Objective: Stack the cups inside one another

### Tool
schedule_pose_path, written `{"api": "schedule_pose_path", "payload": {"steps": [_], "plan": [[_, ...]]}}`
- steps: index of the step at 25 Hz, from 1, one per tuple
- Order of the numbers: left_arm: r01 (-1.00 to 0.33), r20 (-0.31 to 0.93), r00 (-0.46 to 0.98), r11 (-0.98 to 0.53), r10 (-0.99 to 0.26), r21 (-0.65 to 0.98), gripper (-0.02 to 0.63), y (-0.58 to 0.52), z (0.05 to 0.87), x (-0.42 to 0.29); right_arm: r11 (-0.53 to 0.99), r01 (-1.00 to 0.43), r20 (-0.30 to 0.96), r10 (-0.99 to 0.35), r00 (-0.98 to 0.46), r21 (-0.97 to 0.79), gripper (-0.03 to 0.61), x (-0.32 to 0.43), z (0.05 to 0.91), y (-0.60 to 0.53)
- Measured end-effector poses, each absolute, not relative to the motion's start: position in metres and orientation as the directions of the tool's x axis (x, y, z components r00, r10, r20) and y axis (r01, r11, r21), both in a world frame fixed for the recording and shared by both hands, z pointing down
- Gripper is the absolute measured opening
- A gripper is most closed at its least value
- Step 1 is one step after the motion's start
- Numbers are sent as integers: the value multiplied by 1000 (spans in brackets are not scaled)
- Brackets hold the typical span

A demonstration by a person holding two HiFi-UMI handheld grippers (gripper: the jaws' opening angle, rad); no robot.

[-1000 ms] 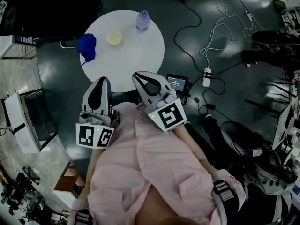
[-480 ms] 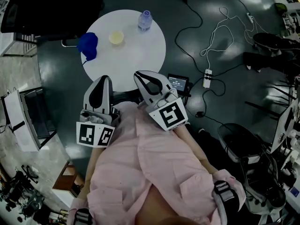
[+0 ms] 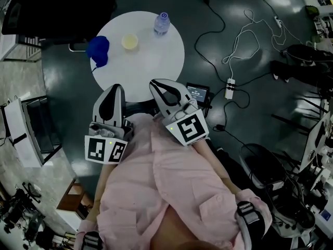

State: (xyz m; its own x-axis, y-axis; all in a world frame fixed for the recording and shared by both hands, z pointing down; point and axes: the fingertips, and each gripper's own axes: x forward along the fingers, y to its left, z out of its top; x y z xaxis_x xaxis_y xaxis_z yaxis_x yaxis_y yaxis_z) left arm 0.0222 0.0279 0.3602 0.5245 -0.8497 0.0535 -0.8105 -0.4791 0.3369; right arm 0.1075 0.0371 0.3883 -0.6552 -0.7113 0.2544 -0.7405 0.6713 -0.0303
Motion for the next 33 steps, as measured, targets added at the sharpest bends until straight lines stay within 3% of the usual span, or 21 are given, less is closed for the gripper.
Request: {"api": "schedule_pose_path", "payload": {"steps": [33], "plan": [[-814,55,516,-469,-855,341,18,24,361,20,663,-748,271,-716,-644,-24,31,109,391,34]]}}
